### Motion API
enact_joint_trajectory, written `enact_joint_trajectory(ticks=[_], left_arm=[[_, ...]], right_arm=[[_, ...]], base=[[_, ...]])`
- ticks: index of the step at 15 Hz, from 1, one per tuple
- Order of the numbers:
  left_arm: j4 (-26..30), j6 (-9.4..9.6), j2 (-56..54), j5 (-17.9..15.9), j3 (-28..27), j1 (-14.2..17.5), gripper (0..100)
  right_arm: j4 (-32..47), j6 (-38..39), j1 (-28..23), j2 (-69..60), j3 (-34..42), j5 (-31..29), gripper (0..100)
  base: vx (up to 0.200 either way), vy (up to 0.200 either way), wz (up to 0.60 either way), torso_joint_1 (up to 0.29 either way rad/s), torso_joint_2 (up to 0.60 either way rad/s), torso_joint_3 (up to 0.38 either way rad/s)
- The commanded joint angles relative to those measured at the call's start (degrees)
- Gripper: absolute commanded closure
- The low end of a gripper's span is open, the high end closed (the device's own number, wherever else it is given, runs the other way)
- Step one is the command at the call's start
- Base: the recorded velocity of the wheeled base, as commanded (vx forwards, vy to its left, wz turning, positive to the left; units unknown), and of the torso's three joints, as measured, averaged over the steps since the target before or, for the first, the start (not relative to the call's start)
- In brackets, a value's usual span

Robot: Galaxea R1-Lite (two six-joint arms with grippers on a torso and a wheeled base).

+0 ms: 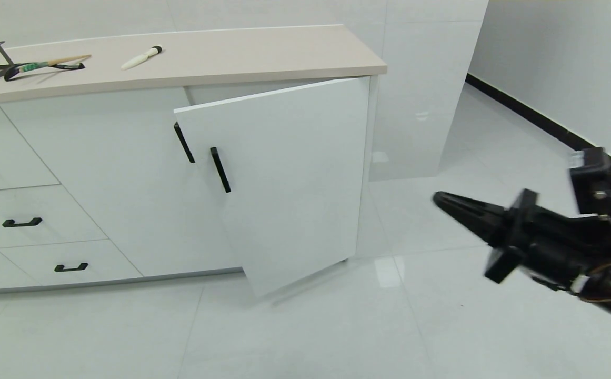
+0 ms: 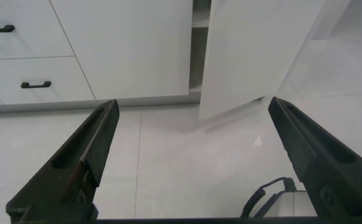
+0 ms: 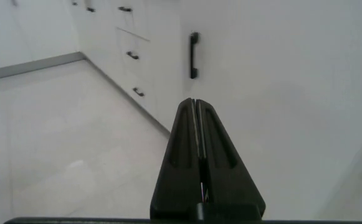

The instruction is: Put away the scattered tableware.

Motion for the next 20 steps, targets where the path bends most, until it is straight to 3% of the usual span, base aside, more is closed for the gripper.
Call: enact_joint_trajectory(ticks=[1, 2, 5, 6, 7, 10, 12, 16, 17, 20], left_arm=[[-0.04, 0.0, 0.0, 0.04, 0.01, 0.0, 0], [0.05, 0.0, 0.0, 0.04, 0.01, 0.0, 0], [0.05, 0.26, 0.0, 0.04, 0.01, 0.0, 0], [-0.04, 0.44, 0.0, 0.04, 0.01, 0.0, 0], [-0.21, 0.79, 0.0, -0.13, 0.01, 0.0, 0], [-0.13, -1.32, 0.0, 0.57, 0.01, 0.0, 0], [-0.13, -1.23, 0.0, 0.57, 0.01, 0.0, 0], [0.05, -0.88, 0.0, 0.57, 0.01, 0.0, 0], [0.05, 0.09, 0.0, 0.39, 0.01, 0.0, 0], [-0.13, -1.41, 0.0, 0.83, 0.01, 0.0, 0]], right_arm=[[1.83, -1.0, -19.95, -25.63, 19.16, 1.11, 100], [2.8, -3.02, -22.23, -31.7, 22.32, 3.31, 100], [11.06, -4.43, -25.66, -45.93, 22.32, 5.51, 100], [16.95, -4.69, -26.45, -53.14, 22.32, 5.51, 100], [27.67, -4.69, -26.01, -63.6, 22.32, 5.6, 100], [53.33, -5.13, -24.34, -86.01, 22.32, 6.21, 100], [55.79, -4.96, -26.45, -89.09, 22.32, 6.12, 100], [78.65, -3.99, -26.54, -89.09, 22.32, -27.1, 100], [77.94, -0.47, -26.54, -89.09, 22.32, -28.5, 100], [78.73, 5.41, -26.54, -89.09, 22.32, -28.15, 100]], base=[[0.0, 0.0, 0.0, 0.0, 0.0, 0.0], [0.0, 0.0, 0.0, 0.0, 0.0, 0.0], [0.0, 0.0, 0.0, 0.0, 0.0, 0.0], [0.0, 0.0, 0.0, 0.0, 0.0, 0.0], [0.0, 0.0, 0.0, 0.0, 0.0, 0.0], [0.0, 0.0, 0.0, 0.0, 0.0, 0.0], [0.0, 0.0, 0.0, 0.0, 0.0, 0.0], [0.0, 0.0, 0.0, 0.0, 0.0, 0.0], [0.0, 0.0, 0.0, 0.0, 0.0, 0.0], [0.0, 0.0, 0.0, 0.0, 0.0, 0.0]])
